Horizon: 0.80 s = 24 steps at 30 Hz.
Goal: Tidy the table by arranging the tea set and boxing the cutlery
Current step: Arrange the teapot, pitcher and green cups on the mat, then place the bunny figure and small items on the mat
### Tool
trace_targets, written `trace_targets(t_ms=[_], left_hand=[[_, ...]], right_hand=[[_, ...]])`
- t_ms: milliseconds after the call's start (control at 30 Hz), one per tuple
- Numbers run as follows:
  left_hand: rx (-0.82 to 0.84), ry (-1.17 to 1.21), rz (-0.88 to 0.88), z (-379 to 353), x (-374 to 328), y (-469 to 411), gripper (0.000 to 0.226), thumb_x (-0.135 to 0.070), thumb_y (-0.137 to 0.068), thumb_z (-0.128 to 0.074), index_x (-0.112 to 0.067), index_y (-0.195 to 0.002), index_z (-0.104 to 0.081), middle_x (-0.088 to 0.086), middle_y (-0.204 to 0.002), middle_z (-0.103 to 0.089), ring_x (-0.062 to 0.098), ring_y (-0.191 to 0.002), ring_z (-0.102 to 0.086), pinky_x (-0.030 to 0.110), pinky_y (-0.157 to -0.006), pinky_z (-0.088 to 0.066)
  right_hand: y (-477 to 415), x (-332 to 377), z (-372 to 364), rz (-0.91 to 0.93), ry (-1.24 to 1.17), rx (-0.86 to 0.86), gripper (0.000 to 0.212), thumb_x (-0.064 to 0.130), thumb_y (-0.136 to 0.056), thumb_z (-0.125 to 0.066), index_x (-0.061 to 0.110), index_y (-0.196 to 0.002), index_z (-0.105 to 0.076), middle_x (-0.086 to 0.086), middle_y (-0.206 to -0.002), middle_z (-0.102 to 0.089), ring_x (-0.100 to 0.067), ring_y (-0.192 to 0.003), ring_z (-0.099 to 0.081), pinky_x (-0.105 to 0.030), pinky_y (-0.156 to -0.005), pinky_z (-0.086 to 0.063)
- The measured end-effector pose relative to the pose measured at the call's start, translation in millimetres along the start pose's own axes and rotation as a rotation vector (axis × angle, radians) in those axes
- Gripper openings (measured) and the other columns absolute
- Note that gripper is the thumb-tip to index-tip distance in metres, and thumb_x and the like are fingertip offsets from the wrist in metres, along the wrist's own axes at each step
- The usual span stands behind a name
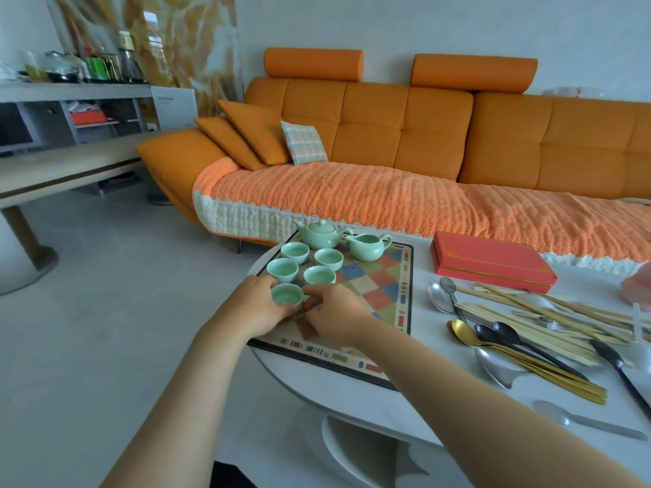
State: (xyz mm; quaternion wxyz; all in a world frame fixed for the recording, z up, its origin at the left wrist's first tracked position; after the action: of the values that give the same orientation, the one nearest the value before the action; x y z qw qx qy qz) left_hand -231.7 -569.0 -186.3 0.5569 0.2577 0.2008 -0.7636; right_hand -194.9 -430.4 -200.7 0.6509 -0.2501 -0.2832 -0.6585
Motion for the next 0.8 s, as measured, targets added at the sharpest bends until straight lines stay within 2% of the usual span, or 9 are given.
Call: trace_targets(t_ms=[67, 133, 167, 233, 367, 467, 567, 700, 800], left_hand=[[0.011, -0.089, 0.029, -1.3, -0.6, -0.6, 0.040, -0.058, -0.076, -0.067, -0.034, -0.107, -0.057, 0.004, -0.114, -0.052, 0.023, -0.103, -0.054, 0.035, -0.075, -0.048], [-0.021, -0.173, 0.038, -0.2, -9.1, -0.6, 0.058, -0.056, -0.079, -0.064, -0.027, -0.128, -0.049, 0.003, -0.125, -0.042, 0.024, -0.124, -0.037, 0.038, -0.089, -0.044], [-0.051, -0.164, 0.015, 0.1, -17.7, -1.3, 0.062, -0.055, -0.081, -0.064, -0.026, -0.132, -0.046, 0.002, -0.129, -0.040, 0.023, -0.129, -0.032, 0.038, -0.094, -0.041], [-0.103, -0.102, -0.079, -2.5, -42.3, -3.4, 0.060, -0.055, -0.081, -0.065, -0.026, -0.131, -0.048, -0.001, -0.129, -0.043, 0.020, -0.129, -0.033, 0.038, -0.099, -0.040], [-0.068, 0.033, -0.253, -33.5, -113.8, -1.7, 0.042, -0.048, -0.085, -0.065, -0.029, -0.121, -0.054, -0.011, -0.118, -0.050, 0.010, -0.111, -0.050, 0.033, -0.094, -0.044], [-0.005, 0.111, -0.343, -65.9, -174.3, 0.9, 0.032, -0.042, -0.089, -0.063, -0.032, -0.119, -0.056, -0.016, -0.114, -0.055, 0.006, -0.102, -0.055, 0.030, -0.088, -0.047], [0.042, 0.188, -0.387, -99.3, -226.9, -3.4, 0.030, -0.038, -0.090, -0.062, -0.032, -0.118, -0.056, -0.017, -0.109, -0.058, 0.006, -0.100, -0.057, 0.032, -0.088, -0.049], [0.156, 0.184, -0.490, -161.5, -300.0, -6.5, 0.028, -0.034, -0.095, -0.058, -0.032, -0.122, -0.054, -0.019, -0.104, -0.058, 0.007, -0.096, -0.058, 0.031, -0.082, -0.049], [0.245, 0.118, -0.581, -210.4, -354.7, -6.7, 0.031, -0.031, -0.096, -0.057, -0.028, -0.127, -0.052, -0.014, -0.108, -0.058, 0.009, -0.097, -0.057, 0.026, -0.076, -0.047]], right_hand=[[2.1, -0.3, 8.0, 0.020, 0.057, -0.009, 0.031, 0.008, -0.085, -0.047, 0.024, -0.105, -0.065, 0.004, -0.098, -0.066, -0.019, -0.090, -0.059, -0.026, -0.075, -0.048], [8.4, -3.3, 21.9, 0.037, 0.090, -0.039, 0.028, 0.014, -0.090, -0.049, 0.022, -0.112, -0.065, 0.004, -0.105, -0.064, -0.020, -0.096, -0.060, -0.033, -0.086, -0.051], [13.5, -6.2, 30.9, 0.037, 0.087, -0.049, 0.029, 0.020, -0.093, -0.051, 0.024, -0.119, -0.064, 0.005, -0.109, -0.065, -0.019, -0.097, -0.061, -0.034, -0.088, -0.052], [24.7, -13.8, 52.6, 0.037, 0.092, -0.071, 0.032, 0.025, -0.093, -0.056, 0.026, -0.124, -0.063, 0.009, -0.111, -0.065, -0.014, -0.094, -0.062, -0.029, -0.084, -0.052], [54.5, -41.3, 111.5, 0.017, 0.127, -0.177, 0.026, 0.018, -0.089, -0.058, 0.027, -0.112, -0.068, 0.012, -0.100, -0.065, -0.012, -0.088, -0.063, -0.023, -0.071, -0.049], [79.5, -78.0, 160.8, -0.019, 0.164, -0.282, 0.025, 0.019, -0.088, -0.059, 0.029, -0.108, -0.070, 0.012, -0.099, -0.068, -0.008, -0.085, -0.061, -0.022, -0.075, -0.045], [107.9, -125.3, 211.4, -0.098, 0.179, -0.383, 0.022, 0.016, -0.089, -0.060, 0.025, -0.107, -0.070, 0.012, -0.099, -0.067, -0.008, -0.087, -0.058, -0.019, -0.078, -0.041], [145.5, -195.7, 278.9, -0.221, 0.110, -0.542, 0.022, 0.009, -0.087, -0.061, 0.028, -0.096, -0.067, 0.006, -0.099, -0.068, -0.012, -0.077, -0.061, -0.028, -0.072, -0.054], [173.3, -246.0, 324.8, -0.301, 0.090, -0.695, 0.028, 0.009, -0.085, -0.062, 0.028, -0.105, -0.067, 0.009, -0.103, -0.066, -0.010, -0.084, -0.060, -0.023, -0.074, -0.047]])
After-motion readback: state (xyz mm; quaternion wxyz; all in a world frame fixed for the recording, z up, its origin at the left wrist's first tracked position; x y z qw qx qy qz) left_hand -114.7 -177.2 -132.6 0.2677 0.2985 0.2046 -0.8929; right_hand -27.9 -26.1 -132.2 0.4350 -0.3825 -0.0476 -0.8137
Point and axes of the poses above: each hand's wrist, its own y-axis away from the middle knuckle, its own z-axis out of the back of the hand, x = y × z, the point moved 7 cm from there along -y, towards the middle knuckle
